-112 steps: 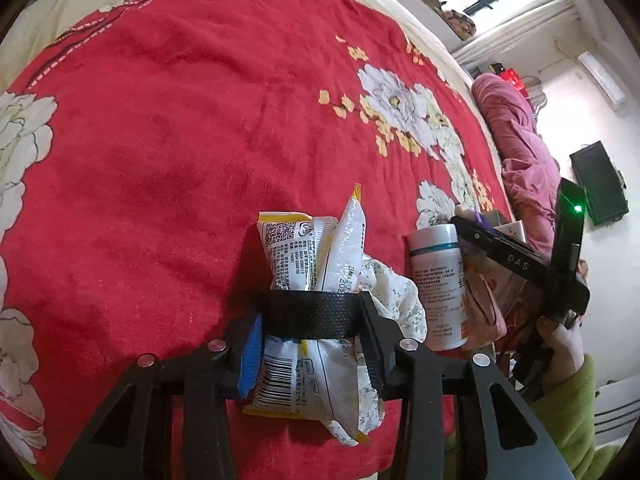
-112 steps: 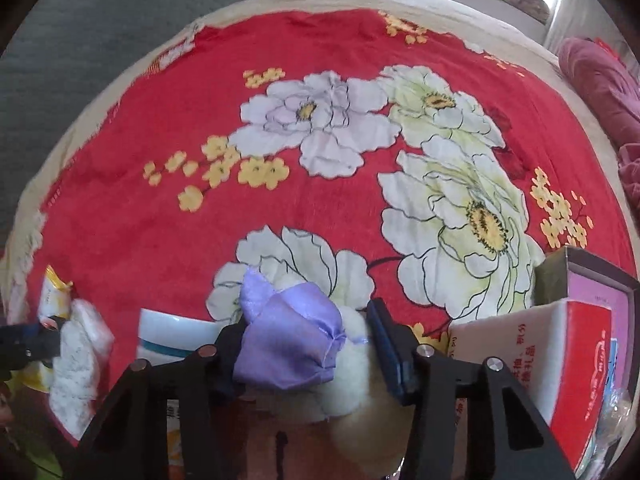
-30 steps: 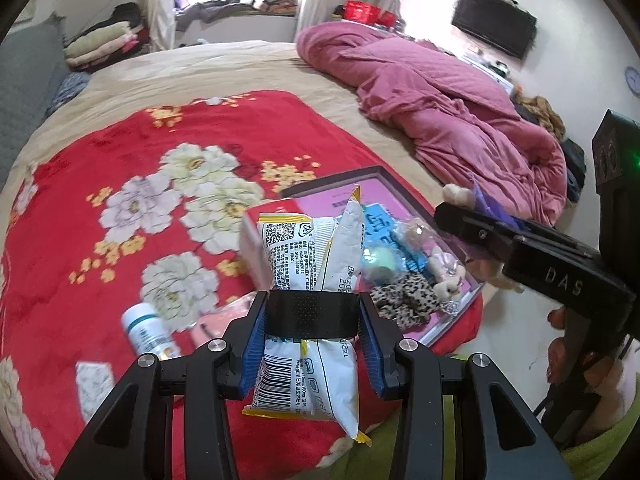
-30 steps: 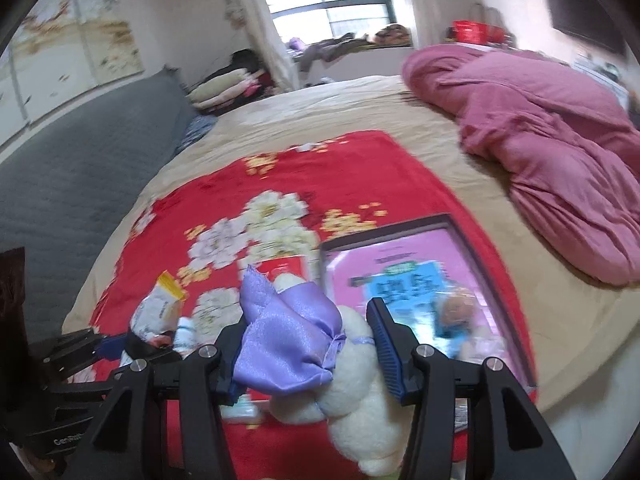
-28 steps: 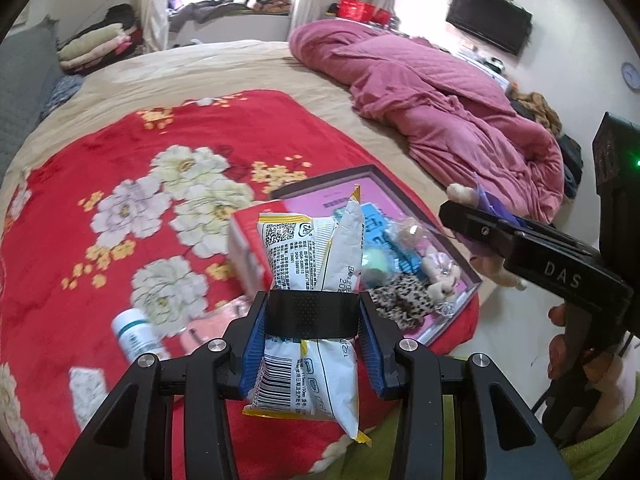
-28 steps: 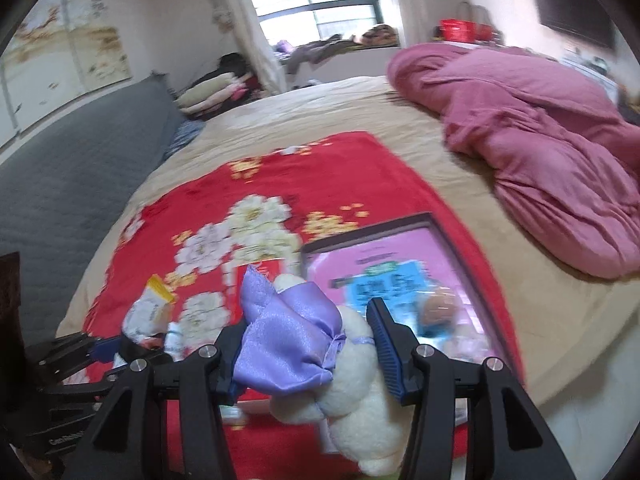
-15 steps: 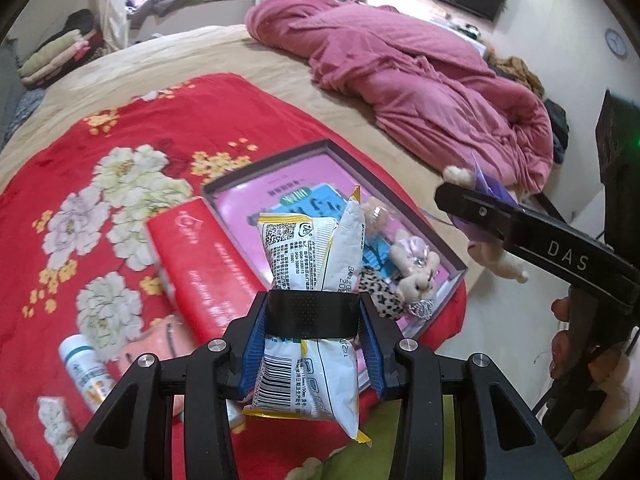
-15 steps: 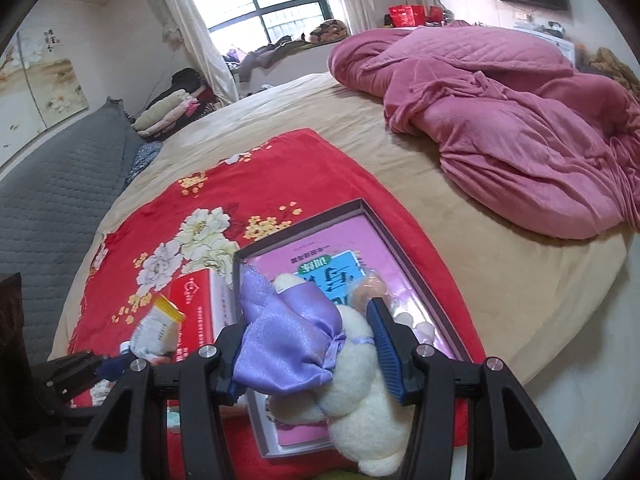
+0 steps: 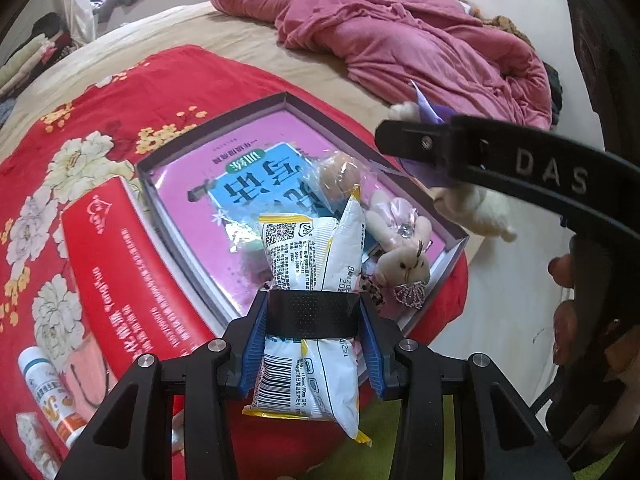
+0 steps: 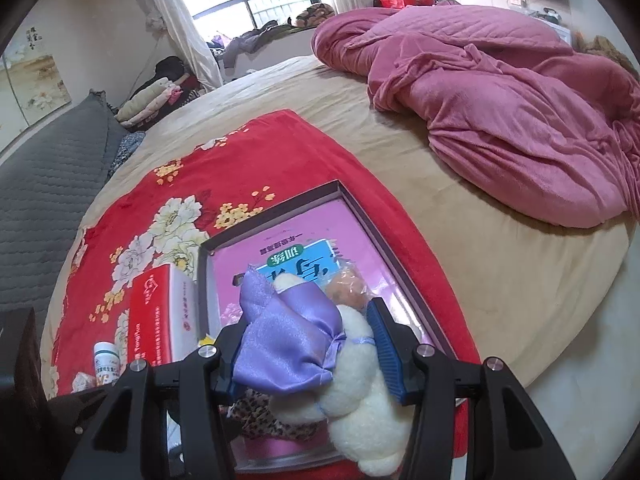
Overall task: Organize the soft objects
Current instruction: 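Carry the snack bar and lavender-bow plush over the pink tray with both grippers, then lower the snack bar into the tray and open the left gripper while the right gripper releases the plush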
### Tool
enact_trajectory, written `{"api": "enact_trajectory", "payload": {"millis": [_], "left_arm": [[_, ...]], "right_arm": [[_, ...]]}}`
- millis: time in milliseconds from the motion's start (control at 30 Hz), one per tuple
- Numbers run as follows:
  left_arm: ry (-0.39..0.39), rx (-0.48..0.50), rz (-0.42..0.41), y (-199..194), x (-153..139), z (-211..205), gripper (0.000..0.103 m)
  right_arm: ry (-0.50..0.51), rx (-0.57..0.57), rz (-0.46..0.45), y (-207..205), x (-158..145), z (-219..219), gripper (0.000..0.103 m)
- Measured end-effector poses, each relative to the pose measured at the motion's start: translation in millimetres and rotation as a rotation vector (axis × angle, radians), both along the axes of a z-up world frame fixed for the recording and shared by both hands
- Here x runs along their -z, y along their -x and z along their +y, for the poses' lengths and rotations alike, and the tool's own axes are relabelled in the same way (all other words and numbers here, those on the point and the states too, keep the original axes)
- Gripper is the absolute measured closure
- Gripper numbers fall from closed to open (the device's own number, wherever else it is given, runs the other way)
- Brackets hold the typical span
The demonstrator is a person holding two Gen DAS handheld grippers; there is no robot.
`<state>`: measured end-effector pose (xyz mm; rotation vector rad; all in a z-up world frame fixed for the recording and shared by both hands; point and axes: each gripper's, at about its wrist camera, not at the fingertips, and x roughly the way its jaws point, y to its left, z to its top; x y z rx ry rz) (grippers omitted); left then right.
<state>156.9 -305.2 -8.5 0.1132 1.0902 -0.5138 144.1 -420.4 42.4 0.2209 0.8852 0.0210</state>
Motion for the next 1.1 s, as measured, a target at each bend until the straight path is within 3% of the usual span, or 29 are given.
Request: {"api": "enact_trajectory", "payload": {"millis": [600, 1100], "left_arm": [[-0.022, 0.009, 0.056, -23, 31, -15, 0.059], [-0.063, 0.018, 0.018, -24, 34, -18, 0.059]], "right_arm": [[-0.023, 0.043, 0.07, -27, 38, -18, 0.05], [-0.062, 0.104, 0.111, -43, 60, -36, 0.049]]}}
